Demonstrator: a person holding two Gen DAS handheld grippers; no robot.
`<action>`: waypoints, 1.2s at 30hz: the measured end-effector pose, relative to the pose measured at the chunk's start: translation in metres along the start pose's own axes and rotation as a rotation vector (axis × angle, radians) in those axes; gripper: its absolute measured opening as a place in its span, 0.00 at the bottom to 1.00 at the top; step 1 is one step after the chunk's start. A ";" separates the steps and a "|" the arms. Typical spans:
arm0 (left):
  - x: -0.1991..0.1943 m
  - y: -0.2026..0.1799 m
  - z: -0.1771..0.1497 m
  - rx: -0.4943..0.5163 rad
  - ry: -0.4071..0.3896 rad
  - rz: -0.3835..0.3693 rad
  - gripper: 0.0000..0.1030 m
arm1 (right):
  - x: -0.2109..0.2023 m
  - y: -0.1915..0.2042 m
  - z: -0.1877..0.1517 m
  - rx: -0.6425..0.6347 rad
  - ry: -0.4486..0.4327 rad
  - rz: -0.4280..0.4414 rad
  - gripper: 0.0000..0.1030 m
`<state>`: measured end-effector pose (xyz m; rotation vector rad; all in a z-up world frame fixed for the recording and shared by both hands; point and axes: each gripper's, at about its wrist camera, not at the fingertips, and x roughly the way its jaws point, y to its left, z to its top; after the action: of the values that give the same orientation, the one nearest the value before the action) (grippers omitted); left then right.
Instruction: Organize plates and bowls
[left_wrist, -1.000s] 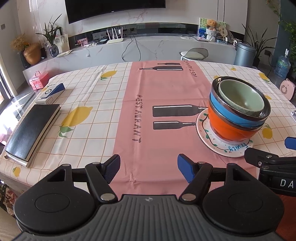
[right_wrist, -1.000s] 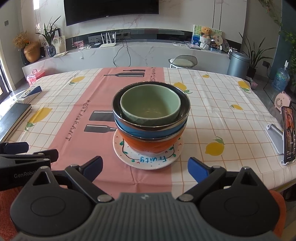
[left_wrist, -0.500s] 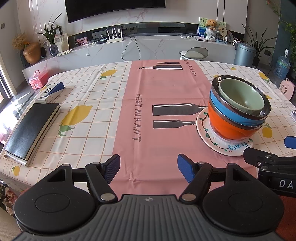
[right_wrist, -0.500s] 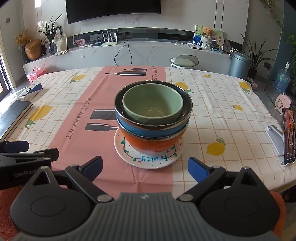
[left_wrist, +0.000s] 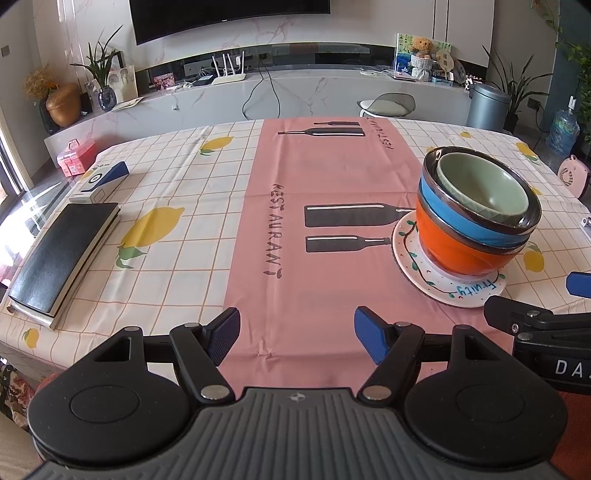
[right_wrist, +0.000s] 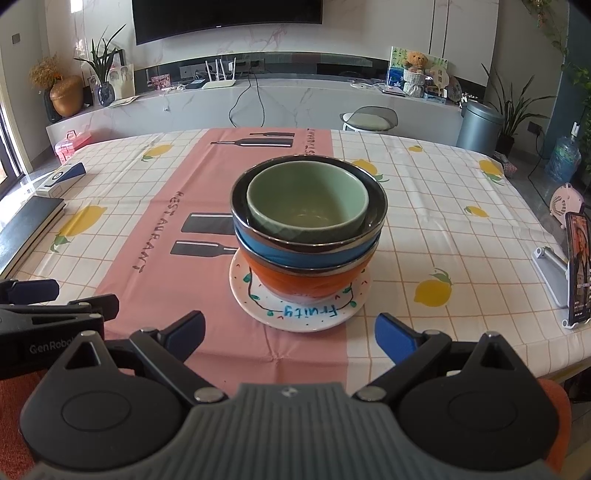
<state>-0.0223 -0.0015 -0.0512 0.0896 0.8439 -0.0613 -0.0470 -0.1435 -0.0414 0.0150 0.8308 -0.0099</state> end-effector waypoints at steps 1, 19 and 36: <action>0.000 0.000 0.000 0.000 0.000 0.000 0.81 | 0.000 0.000 0.000 -0.001 0.001 0.000 0.94; 0.000 -0.001 -0.002 0.005 -0.007 0.003 0.81 | 0.001 0.002 -0.001 -0.006 -0.001 -0.002 0.94; 0.000 0.000 -0.003 0.008 -0.009 -0.008 0.78 | 0.002 0.003 -0.001 -0.010 0.002 0.002 0.94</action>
<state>-0.0246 -0.0017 -0.0526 0.0933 0.8347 -0.0729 -0.0469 -0.1410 -0.0436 0.0061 0.8333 -0.0041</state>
